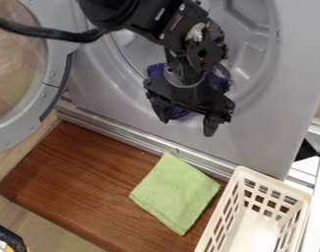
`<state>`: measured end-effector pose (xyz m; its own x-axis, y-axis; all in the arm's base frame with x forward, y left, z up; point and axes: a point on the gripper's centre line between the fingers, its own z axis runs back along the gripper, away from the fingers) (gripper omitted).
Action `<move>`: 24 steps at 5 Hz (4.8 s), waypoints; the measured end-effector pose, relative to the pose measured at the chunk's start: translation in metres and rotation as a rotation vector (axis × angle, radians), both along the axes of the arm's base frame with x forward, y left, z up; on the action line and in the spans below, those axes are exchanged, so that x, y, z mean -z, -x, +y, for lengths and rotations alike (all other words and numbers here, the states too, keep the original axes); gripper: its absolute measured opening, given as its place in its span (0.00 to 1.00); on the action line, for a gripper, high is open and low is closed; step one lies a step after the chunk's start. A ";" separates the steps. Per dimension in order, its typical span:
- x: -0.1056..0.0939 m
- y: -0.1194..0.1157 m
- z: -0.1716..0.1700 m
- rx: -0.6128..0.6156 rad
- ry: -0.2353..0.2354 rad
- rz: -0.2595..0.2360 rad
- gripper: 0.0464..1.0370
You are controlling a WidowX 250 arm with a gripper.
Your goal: Move the white basket on the left side of the green cloth
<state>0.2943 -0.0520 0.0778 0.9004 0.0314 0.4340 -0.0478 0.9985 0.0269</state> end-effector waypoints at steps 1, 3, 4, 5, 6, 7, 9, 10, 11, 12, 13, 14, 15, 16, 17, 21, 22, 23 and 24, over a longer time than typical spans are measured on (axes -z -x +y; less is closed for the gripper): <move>0.007 0.002 0.001 -0.006 -0.004 0.023 0.96; 0.041 0.001 -0.040 0.058 0.020 0.007 0.96; 0.057 0.004 -0.051 0.063 0.042 0.022 0.96; 0.073 0.015 -0.051 0.047 0.036 0.061 0.96; 0.087 0.022 -0.050 0.032 0.044 0.096 0.96; 0.103 0.026 -0.056 0.048 0.073 0.130 0.91; 0.107 0.019 -0.065 0.108 0.109 0.081 0.30; 0.106 0.018 -0.064 0.109 0.096 0.089 0.11; 0.106 0.017 -0.064 0.129 0.079 0.084 0.05; 0.096 0.019 -0.061 0.136 0.037 0.075 0.05; 0.070 0.023 -0.051 0.109 -0.014 0.027 0.04; 0.043 0.028 -0.036 0.062 -0.060 -0.032 0.04; 0.021 0.034 -0.020 -0.017 -0.106 -0.057 0.04; 0.015 0.048 0.015 -0.215 -0.123 -0.058 0.04; 0.016 0.063 0.045 -0.419 -0.122 -0.061 0.04; 0.049 0.099 0.155 -0.920 -0.075 -0.001 0.04; 0.065 0.104 0.161 -0.961 -0.033 0.029 0.07; 0.083 0.107 0.157 -0.954 0.004 0.091 0.25; 0.083 0.104 0.155 -0.951 -0.003 0.105 0.55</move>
